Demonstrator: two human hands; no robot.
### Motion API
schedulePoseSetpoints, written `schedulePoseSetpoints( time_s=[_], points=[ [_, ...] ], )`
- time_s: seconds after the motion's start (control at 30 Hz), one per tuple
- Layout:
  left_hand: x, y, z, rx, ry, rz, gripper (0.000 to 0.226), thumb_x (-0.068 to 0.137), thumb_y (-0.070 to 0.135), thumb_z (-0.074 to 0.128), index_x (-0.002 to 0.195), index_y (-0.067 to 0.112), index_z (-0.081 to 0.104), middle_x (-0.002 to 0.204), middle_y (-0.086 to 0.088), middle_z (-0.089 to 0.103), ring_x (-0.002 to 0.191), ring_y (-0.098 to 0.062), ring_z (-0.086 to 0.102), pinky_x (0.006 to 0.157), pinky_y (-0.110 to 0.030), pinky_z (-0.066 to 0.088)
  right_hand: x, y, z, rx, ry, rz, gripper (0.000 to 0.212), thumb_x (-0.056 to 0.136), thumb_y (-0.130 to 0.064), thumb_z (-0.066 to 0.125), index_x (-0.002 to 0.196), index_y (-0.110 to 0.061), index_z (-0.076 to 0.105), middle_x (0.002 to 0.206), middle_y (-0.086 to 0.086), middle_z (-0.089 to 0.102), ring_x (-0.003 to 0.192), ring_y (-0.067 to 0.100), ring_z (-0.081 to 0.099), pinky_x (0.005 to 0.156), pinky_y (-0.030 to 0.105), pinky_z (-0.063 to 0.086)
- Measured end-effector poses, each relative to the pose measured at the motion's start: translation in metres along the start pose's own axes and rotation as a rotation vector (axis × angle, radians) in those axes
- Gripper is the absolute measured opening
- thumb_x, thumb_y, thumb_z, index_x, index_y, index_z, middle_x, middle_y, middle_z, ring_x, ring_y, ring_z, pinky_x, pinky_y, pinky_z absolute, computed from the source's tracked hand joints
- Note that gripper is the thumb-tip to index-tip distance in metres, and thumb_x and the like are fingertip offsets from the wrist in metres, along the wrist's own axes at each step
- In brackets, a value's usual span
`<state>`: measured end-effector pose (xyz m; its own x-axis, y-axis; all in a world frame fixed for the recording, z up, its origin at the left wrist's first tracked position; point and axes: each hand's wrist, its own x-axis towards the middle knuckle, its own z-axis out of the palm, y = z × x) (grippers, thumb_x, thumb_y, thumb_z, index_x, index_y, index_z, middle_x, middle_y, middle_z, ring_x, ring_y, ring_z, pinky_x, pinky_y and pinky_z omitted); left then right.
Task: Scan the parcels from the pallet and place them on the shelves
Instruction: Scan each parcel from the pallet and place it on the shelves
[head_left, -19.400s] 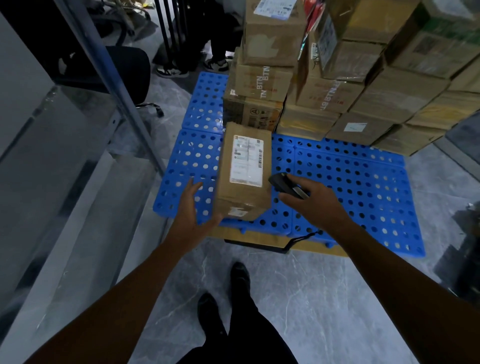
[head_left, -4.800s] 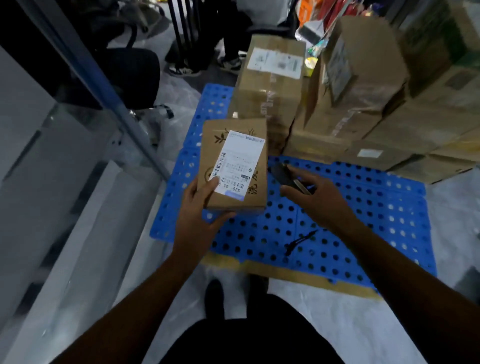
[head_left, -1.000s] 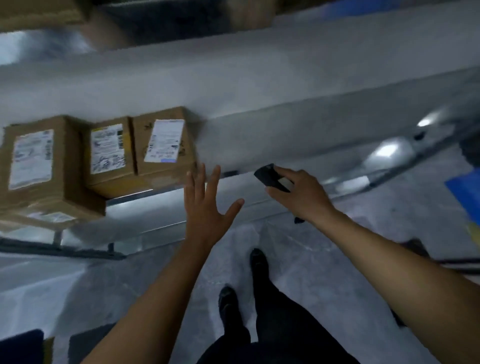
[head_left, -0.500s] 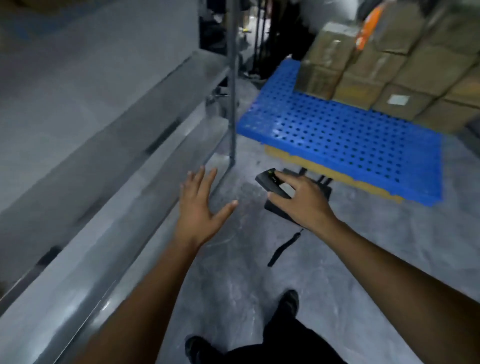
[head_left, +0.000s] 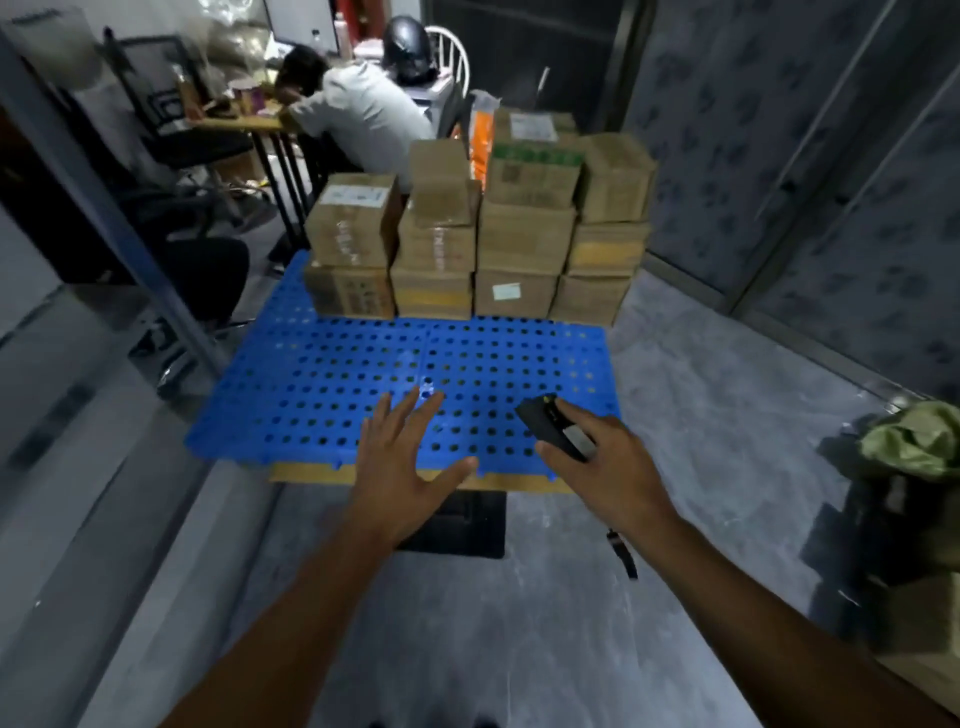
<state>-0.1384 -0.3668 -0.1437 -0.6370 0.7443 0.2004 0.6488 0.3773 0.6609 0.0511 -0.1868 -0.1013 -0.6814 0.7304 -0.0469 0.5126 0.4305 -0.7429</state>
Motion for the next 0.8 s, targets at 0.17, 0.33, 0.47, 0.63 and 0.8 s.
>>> schedulePoseSetpoints(
  time_s=[0.17, 0.33, 0.47, 0.63, 0.8],
  points=[
    [0.083, 0.017, 0.006, -0.075, -0.018, 0.034, 0.088, 0.081, 0.084, 0.056, 0.155, 0.046, 0.028, 0.168, 0.013, 0.018, 0.157, -0.014, -0.002, 0.126, -0.055, 0.013, 0.066, 0.000, -0.029, 0.039, 0.106, -0.015, 0.069, 0.085, -0.058, 0.067, 0.148, -0.042, 0.044, 0.115, -0.002, 0.055, 0.087, 0.012, 0.063, 0.076, 0.037, 0.057],
    [0.188, 0.027, -0.002, -0.163, 0.003, 0.068, 0.086, 0.083, 0.076, 0.059, 0.156, 0.043, 0.028, 0.166, 0.015, 0.020, 0.155, -0.015, 0.016, 0.122, -0.051, 0.027, 0.158, -0.021, -0.053, -0.012, 0.164, -0.039, 0.071, 0.085, -0.067, 0.060, 0.149, -0.046, 0.039, 0.136, -0.001, 0.053, 0.117, 0.020, 0.056, 0.095, 0.038, 0.051],
    [0.283, 0.039, -0.002, -0.228, 0.024, 0.142, 0.086, 0.082, 0.074, 0.064, 0.155, 0.045, 0.028, 0.161, 0.017, 0.024, 0.147, -0.009, 0.027, 0.116, -0.040, 0.036, 0.232, -0.046, -0.076, -0.012, 0.262, -0.038, 0.078, 0.076, -0.076, 0.054, 0.148, -0.048, 0.041, 0.135, 0.000, 0.054, 0.119, 0.021, 0.055, 0.091, 0.034, 0.048],
    [0.397, 0.050, 0.005, -0.279, 0.048, 0.216, 0.087, 0.082, 0.063, 0.074, 0.154, 0.046, 0.028, 0.168, 0.005, 0.016, 0.154, -0.019, 0.022, 0.118, -0.044, 0.034, 0.303, -0.058, -0.098, -0.041, 0.321, -0.041, 0.071, 0.083, -0.068, 0.061, 0.147, -0.046, 0.043, 0.133, -0.005, 0.056, 0.107, 0.011, 0.055, 0.084, 0.026, 0.047],
    [0.472, 0.053, 0.032, -0.215, 0.055, 0.159, 0.096, 0.077, 0.052, 0.084, 0.155, 0.043, 0.030, 0.170, -0.008, 0.010, 0.153, -0.018, 0.015, 0.115, -0.033, 0.024, 0.323, -0.043, -0.100, 0.015, 0.338, -0.025, 0.071, 0.080, -0.070, 0.061, 0.145, -0.046, 0.046, 0.118, -0.019, 0.055, 0.100, -0.002, 0.056, 0.079, 0.013, 0.045]
  ],
)
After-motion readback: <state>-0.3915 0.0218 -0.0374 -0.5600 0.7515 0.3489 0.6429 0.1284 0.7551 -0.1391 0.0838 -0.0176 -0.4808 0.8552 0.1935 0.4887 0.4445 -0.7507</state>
